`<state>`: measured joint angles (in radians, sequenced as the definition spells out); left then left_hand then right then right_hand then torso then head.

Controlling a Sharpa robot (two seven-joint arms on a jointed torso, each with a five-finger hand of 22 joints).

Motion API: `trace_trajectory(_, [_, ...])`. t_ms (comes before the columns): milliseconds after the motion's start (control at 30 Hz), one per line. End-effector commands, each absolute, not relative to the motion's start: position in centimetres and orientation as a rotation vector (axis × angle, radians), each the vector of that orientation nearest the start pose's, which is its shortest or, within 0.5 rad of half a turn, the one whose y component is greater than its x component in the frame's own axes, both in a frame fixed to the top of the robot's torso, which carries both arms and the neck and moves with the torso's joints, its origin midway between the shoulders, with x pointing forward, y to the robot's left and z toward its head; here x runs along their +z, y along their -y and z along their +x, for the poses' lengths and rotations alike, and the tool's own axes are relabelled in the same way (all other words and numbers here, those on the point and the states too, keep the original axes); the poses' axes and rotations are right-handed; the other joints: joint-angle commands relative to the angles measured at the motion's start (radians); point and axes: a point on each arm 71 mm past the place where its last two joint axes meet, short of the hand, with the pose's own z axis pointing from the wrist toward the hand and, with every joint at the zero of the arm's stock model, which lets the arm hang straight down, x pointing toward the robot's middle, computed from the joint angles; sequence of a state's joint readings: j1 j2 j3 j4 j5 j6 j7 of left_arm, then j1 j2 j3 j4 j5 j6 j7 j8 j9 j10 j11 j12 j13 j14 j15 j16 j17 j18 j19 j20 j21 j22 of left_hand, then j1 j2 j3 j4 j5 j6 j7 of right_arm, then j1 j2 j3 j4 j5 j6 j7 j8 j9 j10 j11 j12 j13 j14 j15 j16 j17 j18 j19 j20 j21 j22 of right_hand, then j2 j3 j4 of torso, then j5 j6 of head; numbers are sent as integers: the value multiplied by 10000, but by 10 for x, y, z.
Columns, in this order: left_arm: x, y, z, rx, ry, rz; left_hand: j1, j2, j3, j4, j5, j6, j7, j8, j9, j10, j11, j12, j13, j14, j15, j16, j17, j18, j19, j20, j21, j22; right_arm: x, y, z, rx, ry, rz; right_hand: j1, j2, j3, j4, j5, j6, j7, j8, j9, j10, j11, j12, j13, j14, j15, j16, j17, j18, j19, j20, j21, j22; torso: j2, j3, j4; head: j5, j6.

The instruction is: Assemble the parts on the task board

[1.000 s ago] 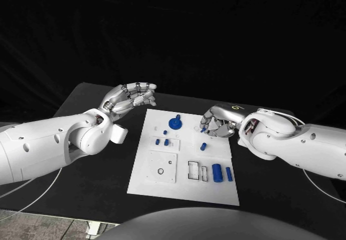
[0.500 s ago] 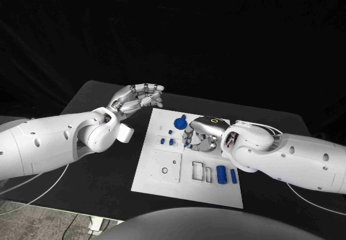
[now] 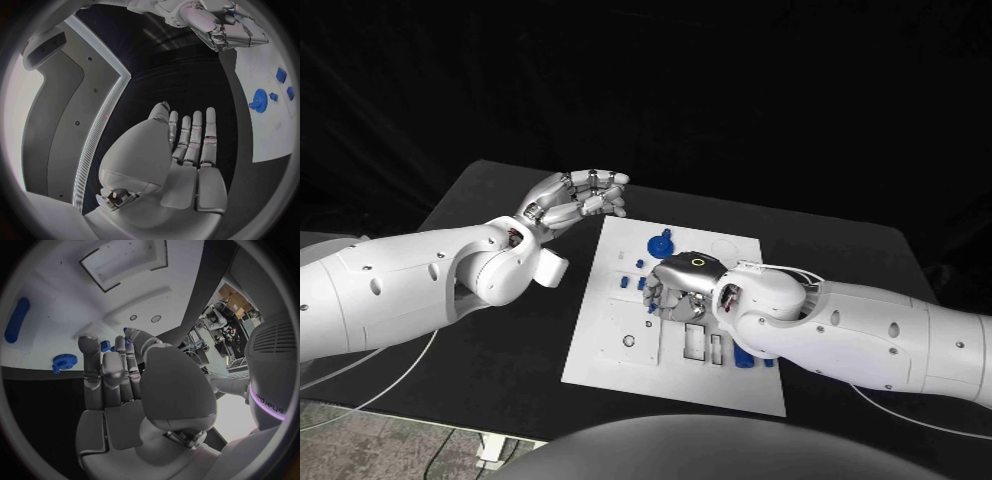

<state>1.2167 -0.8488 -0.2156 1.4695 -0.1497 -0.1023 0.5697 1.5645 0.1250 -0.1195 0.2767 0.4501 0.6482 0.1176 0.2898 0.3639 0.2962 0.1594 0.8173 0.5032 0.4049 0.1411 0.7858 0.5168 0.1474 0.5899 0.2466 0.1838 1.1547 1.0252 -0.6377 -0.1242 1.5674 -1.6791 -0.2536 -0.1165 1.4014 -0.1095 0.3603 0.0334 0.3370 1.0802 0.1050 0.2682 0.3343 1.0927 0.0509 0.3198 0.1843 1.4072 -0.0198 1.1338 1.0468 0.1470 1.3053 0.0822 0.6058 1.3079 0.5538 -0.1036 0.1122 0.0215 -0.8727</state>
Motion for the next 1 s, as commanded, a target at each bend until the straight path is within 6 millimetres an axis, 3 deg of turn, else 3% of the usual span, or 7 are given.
trace_trajectory(33, [-222,-214,468,-16982,-15634,-8313,101,15,3,-67,29,-25,70,37,-12,-13,81,37,-9,-54,49,-37,-8,142,14,60,-57,12,-285,79,401,7945,-18029,-5457,70,50,2,-32,53,-23,18,-33,286,68,34,-26,-16,-76,-12,-55,-8,67,-54,4,-37,562,-23,-4,1,43,1])
trace_trajectory(1000, [-226,-213,467,-16924,-15836,-8431,119,33,9,-66,36,-39,85,41,-24,-19,93,32,-39,-64,60,-41,-17,143,10,66,-70,15,-290,80,391,8273,-18280,-5311,99,47,11,-58,90,-14,31,-52,291,87,39,-50,-33,-92,-7,-79,-34,70,-69,5,-73,559,-27,-17,-4,82,1])
